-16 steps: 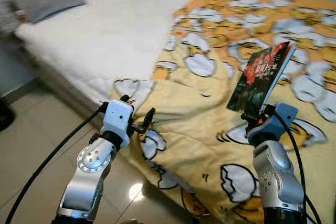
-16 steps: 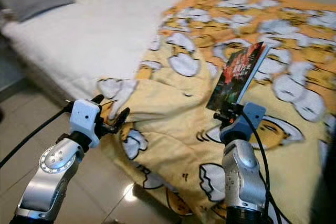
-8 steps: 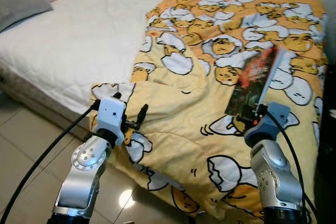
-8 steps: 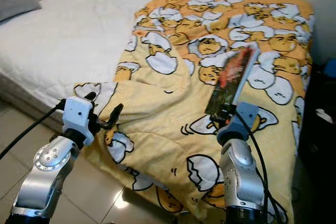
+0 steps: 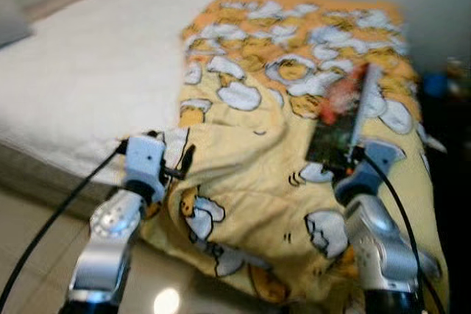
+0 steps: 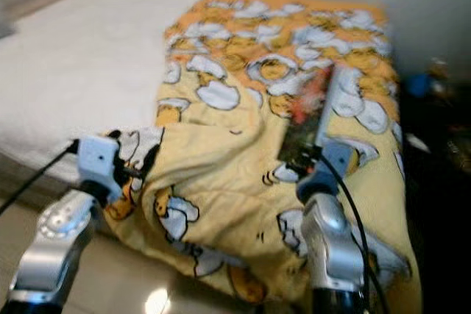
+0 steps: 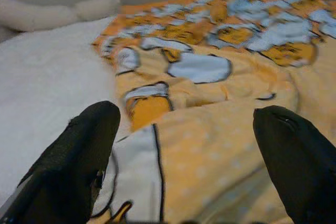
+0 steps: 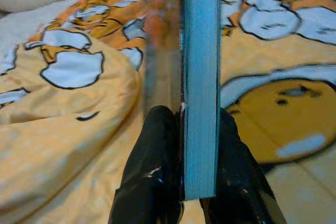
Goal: Clean up the room
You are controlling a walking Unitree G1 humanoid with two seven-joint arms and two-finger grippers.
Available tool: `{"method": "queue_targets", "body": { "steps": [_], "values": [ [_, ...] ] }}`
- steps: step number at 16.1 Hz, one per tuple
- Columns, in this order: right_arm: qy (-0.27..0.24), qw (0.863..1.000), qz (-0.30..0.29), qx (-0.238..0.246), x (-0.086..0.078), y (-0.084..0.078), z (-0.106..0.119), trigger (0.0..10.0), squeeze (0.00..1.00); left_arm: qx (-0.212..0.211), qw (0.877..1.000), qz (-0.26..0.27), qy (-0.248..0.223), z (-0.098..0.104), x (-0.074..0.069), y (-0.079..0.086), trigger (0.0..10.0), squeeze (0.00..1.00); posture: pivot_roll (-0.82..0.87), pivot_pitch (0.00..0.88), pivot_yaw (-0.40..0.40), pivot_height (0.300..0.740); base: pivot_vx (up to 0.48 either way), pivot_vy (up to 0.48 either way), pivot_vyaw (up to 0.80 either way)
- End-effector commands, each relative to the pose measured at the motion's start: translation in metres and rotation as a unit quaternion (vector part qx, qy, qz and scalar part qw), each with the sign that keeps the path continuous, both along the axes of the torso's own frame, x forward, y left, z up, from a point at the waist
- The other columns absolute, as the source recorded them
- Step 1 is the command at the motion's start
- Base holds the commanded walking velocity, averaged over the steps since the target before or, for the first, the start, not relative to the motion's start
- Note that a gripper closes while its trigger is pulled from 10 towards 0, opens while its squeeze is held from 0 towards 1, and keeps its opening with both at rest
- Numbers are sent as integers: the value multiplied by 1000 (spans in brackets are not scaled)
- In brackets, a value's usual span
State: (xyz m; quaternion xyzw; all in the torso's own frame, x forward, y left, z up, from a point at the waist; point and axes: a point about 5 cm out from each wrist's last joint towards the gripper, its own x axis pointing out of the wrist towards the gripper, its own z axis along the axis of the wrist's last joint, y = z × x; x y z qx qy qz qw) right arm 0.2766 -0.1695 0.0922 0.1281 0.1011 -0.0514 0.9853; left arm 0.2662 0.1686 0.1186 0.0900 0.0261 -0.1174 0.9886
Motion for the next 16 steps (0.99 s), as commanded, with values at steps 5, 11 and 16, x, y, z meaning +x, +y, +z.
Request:
{"method": "queue_targets", "body": {
  "steps": [5,11,16],
  "values": [
    [-14,1000,-16,-10,2,-9,8,10000,0,-1,1000,-6,0,4,3,-4,10000,0,99,0,39,740,0,448,-775],
    [-13,1000,-14,-21,3,-8,9,10000,0,0,1000,-3,0,5,5,-3,10000,0,104,0,39,740,0,449,-619],
    [-12,1000,-9,-26,3,-7,8,10000,0,1,1000,-2,0,6,6,-2,10000,0,105,0,38,740,0,451,-386]
  ]
}}
